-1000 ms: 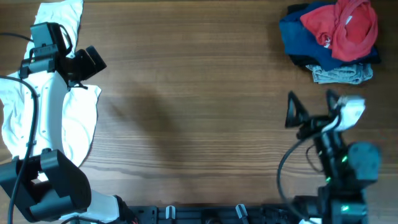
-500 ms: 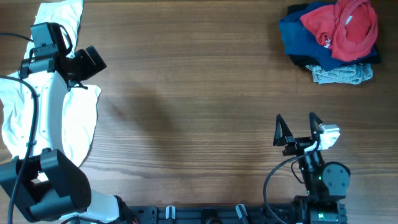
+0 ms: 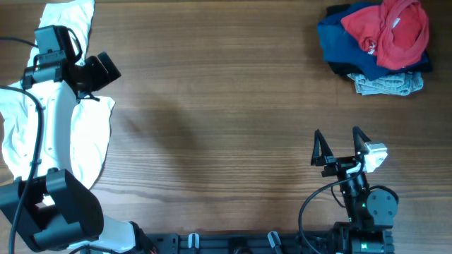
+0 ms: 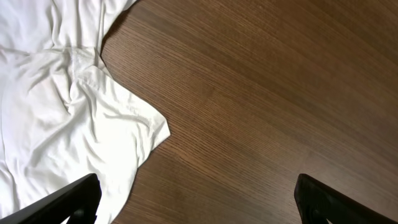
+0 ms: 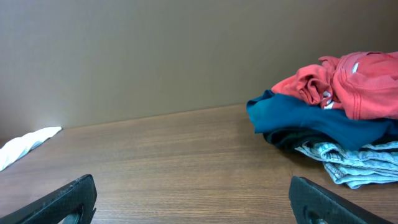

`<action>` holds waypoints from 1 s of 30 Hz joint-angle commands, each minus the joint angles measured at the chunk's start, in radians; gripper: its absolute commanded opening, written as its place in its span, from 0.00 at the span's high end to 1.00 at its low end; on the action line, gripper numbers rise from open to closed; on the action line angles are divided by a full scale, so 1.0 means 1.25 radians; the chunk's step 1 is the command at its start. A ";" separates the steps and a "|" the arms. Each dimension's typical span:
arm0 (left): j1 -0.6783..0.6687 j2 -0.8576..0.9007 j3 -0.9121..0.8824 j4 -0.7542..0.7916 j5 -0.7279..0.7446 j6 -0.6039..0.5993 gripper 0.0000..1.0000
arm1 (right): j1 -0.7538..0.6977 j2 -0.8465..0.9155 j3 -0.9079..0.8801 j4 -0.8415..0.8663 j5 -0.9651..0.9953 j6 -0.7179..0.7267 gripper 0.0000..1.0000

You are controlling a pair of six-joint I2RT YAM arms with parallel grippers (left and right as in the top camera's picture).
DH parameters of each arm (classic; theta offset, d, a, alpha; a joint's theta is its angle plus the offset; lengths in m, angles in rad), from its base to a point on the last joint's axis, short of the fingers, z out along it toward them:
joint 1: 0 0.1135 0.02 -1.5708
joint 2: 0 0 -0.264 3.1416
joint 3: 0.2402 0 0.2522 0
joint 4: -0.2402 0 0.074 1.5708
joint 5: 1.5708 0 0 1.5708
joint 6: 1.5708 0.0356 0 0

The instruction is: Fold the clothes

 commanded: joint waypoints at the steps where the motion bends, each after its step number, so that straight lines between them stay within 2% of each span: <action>1: 0.002 0.000 0.006 0.002 0.003 -0.001 0.00 | -0.003 -0.009 -0.006 0.004 -0.013 -0.009 0.00; 14: 0.002 -0.003 0.006 0.002 0.002 -0.001 0.00 | -0.003 -0.009 -0.006 0.004 -0.013 -0.009 0.00; 19: 0.002 -0.075 0.006 0.011 -0.002 -0.001 0.00 | -0.003 -0.009 -0.006 0.004 -0.013 -0.009 0.00; 23: -0.005 -0.177 -0.018 0.139 0.088 -0.001 0.00 | -0.003 -0.009 -0.006 0.004 -0.013 -0.009 0.00; 30: -0.052 -0.435 -0.220 0.385 0.093 -0.001 0.00 | -0.003 -0.009 -0.006 0.004 -0.013 -0.009 0.00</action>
